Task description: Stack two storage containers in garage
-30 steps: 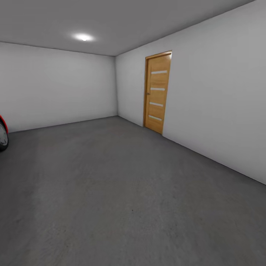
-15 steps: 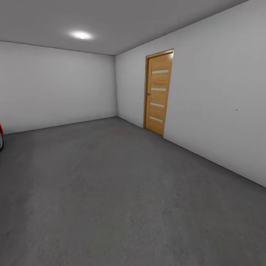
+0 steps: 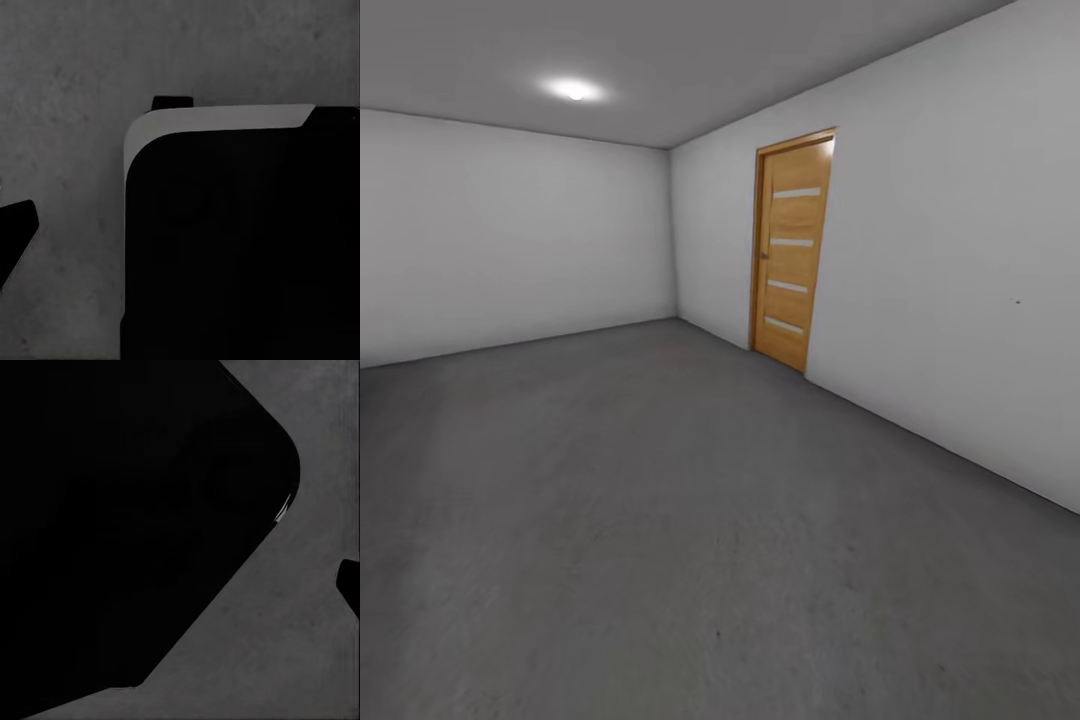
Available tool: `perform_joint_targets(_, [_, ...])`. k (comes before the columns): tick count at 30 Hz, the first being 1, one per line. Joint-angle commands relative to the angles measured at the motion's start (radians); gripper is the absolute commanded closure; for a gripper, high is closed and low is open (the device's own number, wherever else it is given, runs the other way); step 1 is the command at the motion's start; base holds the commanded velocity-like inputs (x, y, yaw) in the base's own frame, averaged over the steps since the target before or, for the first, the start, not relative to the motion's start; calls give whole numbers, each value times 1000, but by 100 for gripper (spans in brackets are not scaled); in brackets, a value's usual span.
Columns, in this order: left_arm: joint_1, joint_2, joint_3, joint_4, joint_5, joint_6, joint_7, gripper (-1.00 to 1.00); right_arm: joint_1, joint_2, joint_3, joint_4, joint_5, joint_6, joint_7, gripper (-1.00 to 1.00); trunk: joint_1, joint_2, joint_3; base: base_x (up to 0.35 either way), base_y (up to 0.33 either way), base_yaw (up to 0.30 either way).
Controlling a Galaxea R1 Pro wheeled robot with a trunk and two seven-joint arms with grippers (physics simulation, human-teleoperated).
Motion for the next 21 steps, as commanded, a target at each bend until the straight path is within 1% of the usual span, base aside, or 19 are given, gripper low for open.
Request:
perform_joint_targets(1, [0, 0, 1, 1, 2, -2, -1, -100, 0, 0, 1, 0, 0, -3, 0, -100, 1, 0, -1, 322, 0, 0])
perform_joint_targets(21, [0, 0, 1, 3, 3, -3, -1, -100, 0, 0, 2, 1, 0, -3, 0, -100, 1, 0, -1, 322, 0, 0])
